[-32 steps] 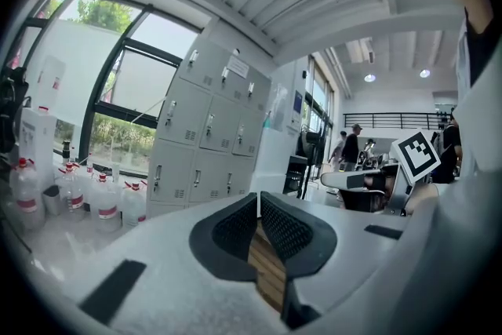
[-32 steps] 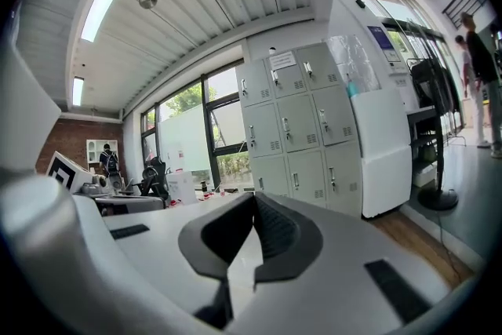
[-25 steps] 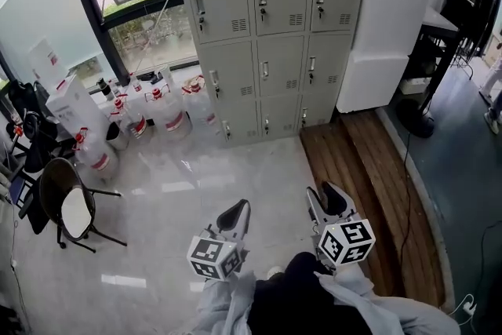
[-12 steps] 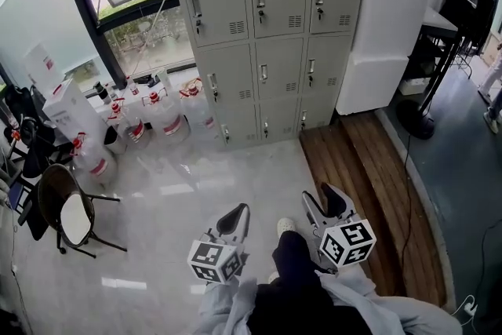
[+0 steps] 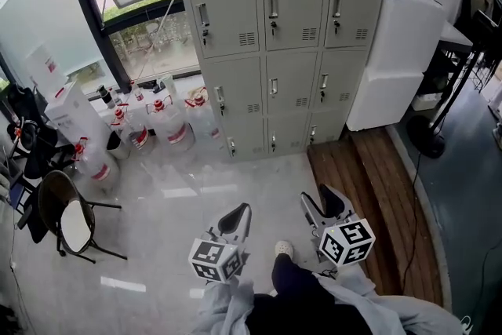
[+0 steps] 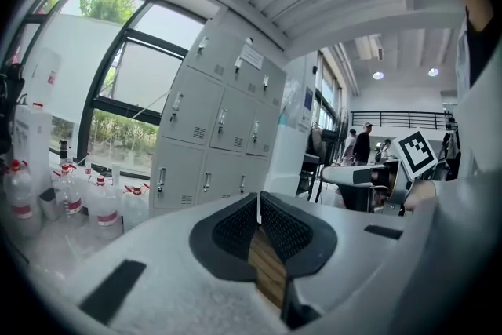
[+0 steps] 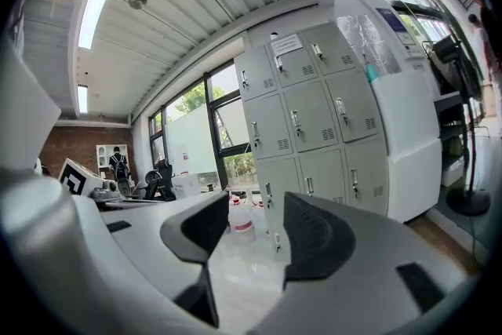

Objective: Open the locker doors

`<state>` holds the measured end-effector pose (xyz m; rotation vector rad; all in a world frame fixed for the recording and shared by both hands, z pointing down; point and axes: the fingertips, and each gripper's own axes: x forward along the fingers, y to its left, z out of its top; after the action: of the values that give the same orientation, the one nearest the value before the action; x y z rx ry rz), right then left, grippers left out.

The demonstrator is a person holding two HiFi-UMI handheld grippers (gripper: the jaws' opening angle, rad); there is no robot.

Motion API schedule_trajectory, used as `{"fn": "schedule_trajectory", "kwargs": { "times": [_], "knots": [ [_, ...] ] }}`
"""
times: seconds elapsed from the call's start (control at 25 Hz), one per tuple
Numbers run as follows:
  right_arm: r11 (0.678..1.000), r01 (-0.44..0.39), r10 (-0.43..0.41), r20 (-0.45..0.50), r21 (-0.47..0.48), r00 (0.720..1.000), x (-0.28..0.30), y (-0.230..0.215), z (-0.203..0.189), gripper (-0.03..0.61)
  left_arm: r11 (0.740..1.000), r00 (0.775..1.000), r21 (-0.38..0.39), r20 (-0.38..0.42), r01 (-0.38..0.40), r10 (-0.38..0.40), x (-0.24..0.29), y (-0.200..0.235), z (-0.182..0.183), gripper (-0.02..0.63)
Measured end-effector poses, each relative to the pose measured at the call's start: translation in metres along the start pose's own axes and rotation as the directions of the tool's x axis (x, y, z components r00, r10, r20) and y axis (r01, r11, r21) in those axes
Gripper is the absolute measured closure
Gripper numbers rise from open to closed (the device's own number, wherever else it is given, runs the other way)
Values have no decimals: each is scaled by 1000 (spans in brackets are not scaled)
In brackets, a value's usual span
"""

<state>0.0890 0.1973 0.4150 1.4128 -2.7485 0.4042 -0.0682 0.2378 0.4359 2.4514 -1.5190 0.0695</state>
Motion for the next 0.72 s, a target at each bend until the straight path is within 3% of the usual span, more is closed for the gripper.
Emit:
{"fn": "schedule_trajectory", "kwargs": {
  "times": [0.32,0.72],
  "knots": [
    [1000,-21,21,-1,-12,1000,78,-41,34,377,1000,1000,25,6,-8,8,72,44,36,595],
    [999,-47,47,-18,-3,999,154,-84,46,377,999,1000,19,-4,-26,26,142,85,52,595]
  ]
}}
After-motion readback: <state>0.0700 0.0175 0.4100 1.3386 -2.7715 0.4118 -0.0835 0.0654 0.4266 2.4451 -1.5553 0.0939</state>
